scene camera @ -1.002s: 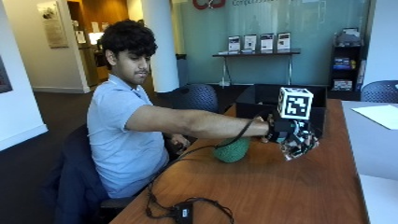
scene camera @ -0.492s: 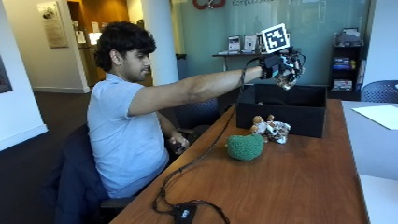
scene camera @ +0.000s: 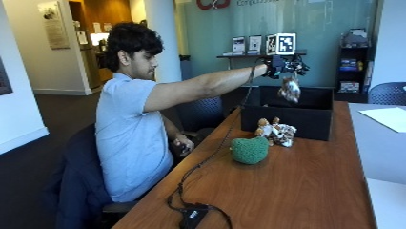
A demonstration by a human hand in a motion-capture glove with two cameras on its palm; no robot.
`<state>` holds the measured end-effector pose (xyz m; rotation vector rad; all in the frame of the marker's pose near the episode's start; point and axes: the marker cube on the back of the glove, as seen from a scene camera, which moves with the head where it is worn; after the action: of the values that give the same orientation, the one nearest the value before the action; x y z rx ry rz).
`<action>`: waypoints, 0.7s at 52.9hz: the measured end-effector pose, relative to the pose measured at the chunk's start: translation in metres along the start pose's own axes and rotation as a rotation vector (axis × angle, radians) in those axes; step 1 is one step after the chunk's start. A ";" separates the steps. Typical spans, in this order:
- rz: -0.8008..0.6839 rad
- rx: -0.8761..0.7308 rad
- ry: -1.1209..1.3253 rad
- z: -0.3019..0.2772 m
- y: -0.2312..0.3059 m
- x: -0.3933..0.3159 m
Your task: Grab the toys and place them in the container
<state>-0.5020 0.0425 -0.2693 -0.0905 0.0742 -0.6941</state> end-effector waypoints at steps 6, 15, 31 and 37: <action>0.020 -0.025 -0.005 0.007 0.004 0.013; 0.062 -0.097 0.002 0.019 0.041 0.068; 0.268 -0.182 -0.067 0.069 0.159 0.158; 0.246 -0.172 -0.049 0.089 0.199 0.183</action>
<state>-0.2268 0.0823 -0.2094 -0.2587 0.0957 -0.4384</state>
